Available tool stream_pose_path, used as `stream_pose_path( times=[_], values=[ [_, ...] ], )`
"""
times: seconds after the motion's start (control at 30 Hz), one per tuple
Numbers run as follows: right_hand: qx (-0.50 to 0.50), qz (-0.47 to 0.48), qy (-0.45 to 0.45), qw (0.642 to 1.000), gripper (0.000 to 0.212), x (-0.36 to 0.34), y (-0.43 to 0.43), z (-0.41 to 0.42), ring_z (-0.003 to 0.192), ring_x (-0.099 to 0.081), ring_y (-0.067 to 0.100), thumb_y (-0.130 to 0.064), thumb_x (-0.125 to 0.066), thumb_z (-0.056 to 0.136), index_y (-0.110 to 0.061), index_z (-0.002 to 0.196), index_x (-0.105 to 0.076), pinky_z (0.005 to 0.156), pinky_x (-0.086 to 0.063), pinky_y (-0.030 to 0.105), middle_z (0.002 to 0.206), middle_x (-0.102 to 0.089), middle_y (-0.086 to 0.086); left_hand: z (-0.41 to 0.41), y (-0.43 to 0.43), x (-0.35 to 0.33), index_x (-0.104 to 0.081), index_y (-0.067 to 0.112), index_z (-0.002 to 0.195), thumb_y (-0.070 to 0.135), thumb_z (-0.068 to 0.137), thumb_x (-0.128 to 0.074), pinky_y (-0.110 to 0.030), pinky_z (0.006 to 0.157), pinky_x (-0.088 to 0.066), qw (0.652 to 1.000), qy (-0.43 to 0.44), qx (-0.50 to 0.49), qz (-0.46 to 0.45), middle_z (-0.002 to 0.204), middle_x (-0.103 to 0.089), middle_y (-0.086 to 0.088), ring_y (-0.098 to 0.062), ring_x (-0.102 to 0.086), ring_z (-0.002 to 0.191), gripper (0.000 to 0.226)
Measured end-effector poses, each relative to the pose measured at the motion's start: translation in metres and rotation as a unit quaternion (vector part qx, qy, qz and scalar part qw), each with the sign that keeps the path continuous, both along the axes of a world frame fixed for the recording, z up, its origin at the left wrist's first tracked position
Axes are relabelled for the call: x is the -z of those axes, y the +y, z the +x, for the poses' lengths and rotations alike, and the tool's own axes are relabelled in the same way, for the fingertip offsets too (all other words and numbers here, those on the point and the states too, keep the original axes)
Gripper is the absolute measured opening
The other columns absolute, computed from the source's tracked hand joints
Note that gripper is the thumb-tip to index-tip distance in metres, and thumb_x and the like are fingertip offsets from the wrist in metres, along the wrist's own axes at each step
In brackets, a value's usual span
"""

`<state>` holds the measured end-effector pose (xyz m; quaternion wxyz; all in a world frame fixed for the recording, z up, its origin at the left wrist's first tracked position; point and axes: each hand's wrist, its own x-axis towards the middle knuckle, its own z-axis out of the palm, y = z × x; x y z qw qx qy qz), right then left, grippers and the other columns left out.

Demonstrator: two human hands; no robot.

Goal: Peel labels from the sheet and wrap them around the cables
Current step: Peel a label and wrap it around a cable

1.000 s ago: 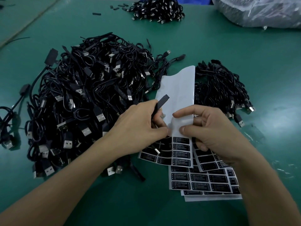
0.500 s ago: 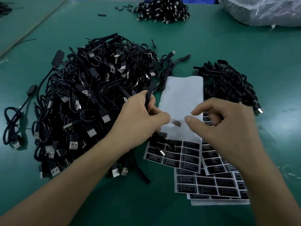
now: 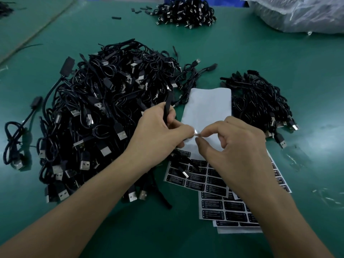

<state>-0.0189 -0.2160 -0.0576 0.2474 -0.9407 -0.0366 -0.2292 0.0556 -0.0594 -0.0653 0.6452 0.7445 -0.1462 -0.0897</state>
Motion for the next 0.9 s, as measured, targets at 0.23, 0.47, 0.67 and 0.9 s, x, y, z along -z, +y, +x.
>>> stream_pose_path(
  times=[0.23,0.47,0.67,0.9],
  values=[
    [0.025,0.050,-0.008,0.998,0.005,0.004,0.000,0.001,0.051,-0.039,0.004,-0.022,-0.075,0.082,-0.026,0.078,-0.075,0.053,-0.026,0.018,0.056,-0.032,-0.018,-0.004,-0.002,-0.002,-0.040,0.017,0.076,0.033,0.081,-0.065,-0.015,0.056,-0.049,1.000,0.013,0.015,-0.013,0.064,-0.068,-0.009,-0.008,-0.060,0.052,0.030],
    [0.018,0.404,0.048,0.913,0.014,0.001,-0.006,0.004,0.047,-0.030,0.005,-0.016,-0.078,0.083,-0.024,0.072,-0.076,0.045,-0.029,0.015,0.053,-0.039,-0.006,-0.006,-0.001,-0.006,-0.045,0.012,0.071,0.032,0.087,-0.036,-0.028,0.067,-0.049,0.998,0.010,0.047,0.031,0.067,-0.072,-0.004,-0.013,-0.057,0.057,0.027],
    [-0.023,0.619,0.128,0.775,0.009,-0.010,-0.005,0.005,0.067,-0.057,0.009,-0.028,-0.079,0.061,-0.023,0.068,-0.077,0.040,-0.033,0.017,0.070,-0.065,-0.004,-0.007,-0.001,-0.004,-0.070,0.023,0.085,0.024,0.102,-0.050,-0.019,0.059,-0.048,0.997,-0.043,0.053,0.040,0.065,-0.068,0.005,-0.008,-0.059,0.054,0.026],
    [-0.043,0.641,0.143,0.753,0.009,-0.011,0.003,0.005,0.071,-0.066,0.008,-0.029,-0.077,0.062,-0.022,0.069,-0.078,0.042,-0.036,0.016,0.073,-0.072,0.000,-0.011,-0.002,-0.003,-0.071,0.024,0.095,0.019,0.101,-0.059,-0.018,0.061,-0.052,0.993,-0.063,0.086,0.047,0.074,-0.075,0.005,-0.007,-0.065,0.059,0.015]
  ],
)
